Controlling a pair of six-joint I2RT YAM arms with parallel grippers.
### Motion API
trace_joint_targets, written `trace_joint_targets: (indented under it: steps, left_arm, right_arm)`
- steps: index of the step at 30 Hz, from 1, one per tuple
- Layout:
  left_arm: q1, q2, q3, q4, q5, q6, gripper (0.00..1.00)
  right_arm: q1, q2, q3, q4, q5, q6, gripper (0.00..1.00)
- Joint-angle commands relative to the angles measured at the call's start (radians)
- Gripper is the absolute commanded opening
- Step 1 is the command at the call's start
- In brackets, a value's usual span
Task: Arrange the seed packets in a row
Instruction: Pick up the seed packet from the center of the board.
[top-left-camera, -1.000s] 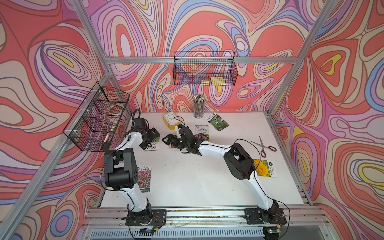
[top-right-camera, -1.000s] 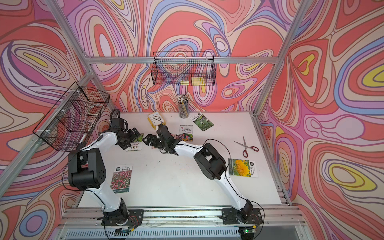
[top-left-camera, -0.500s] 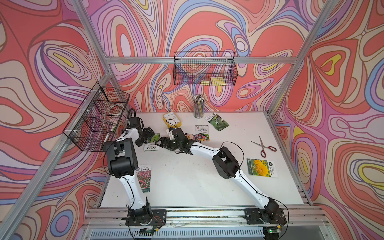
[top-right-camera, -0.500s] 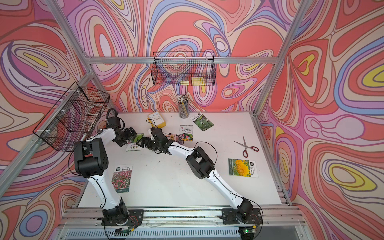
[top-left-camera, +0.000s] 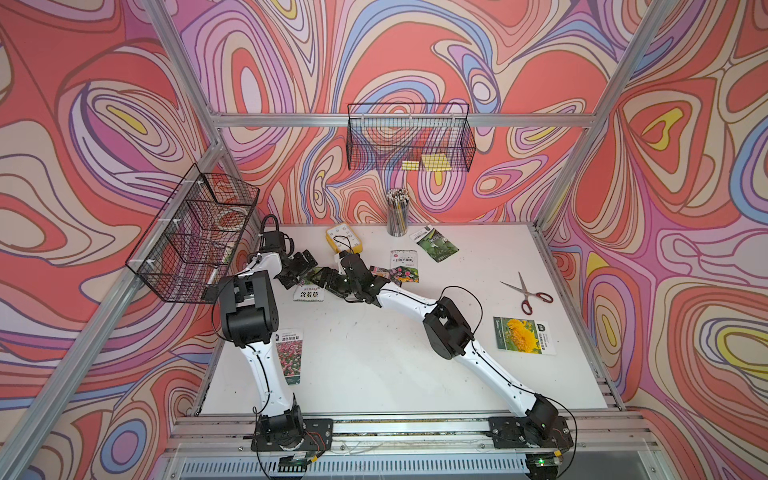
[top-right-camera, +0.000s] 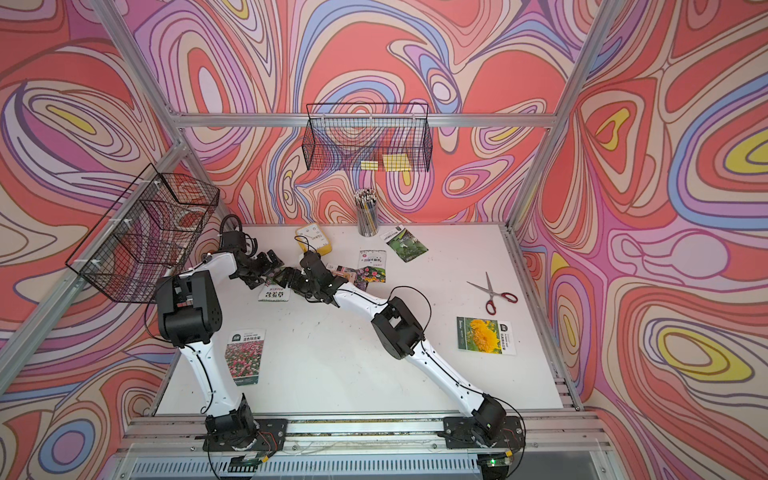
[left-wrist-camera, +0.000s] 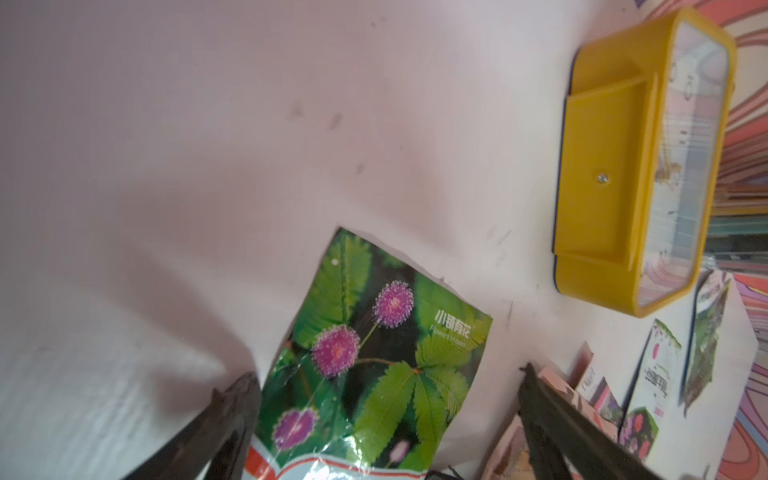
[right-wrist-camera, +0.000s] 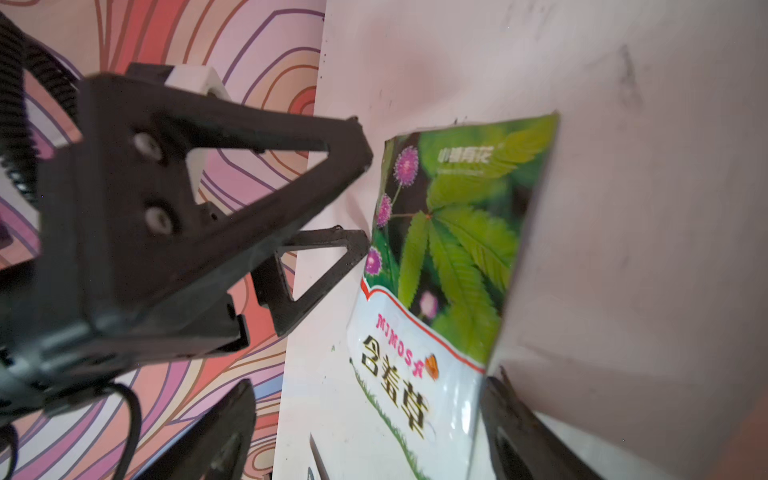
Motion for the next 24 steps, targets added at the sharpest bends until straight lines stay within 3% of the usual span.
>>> trace_joint_targets:
  steps: [1,3,7,13,16,18,24]
  left_arm:
    - [-0.038,0.031,-0.063,-0.008,0.114,-0.049,0.92]
    - [-0.044,0.016,-0.099,0.026,0.141,-0.073,0.90]
    - [-0.044,-0.031,-0.150,0.033,0.126,-0.076,0.87]
    - [-0.052,-0.088,-0.170,0.024,0.118,-0.078,0.85]
    - [-0.072,-0.111,-0.170,0.019,0.118,-0.078,0.85]
    - [-0.086,-0.130,-0.173,0.014,0.114,-0.078,0.84]
    - [-0.131,-0.268,-0.218,-0.017,0.084,-0.067,0.84]
  right_arm:
    - [-0.011,0.038,-0.034,-0.067,0.031,0.030,0.81]
    - [-0.018,0.017,-0.082,-0.044,0.030,0.039,0.72]
    - [-0.040,-0.100,-0.317,0.070,0.077,0.052,0.43]
    - [-0.086,-0.238,-0.527,0.136,0.068,0.013,0.34]
    - [-0.093,-0.266,-0.565,0.176,0.037,-0.011,0.17]
    - [-0.094,-0.263,-0.562,0.203,-0.008,-0.021,0.01]
    - [-0.091,-0.377,-0.713,0.300,-0.078,-0.062,0.00]
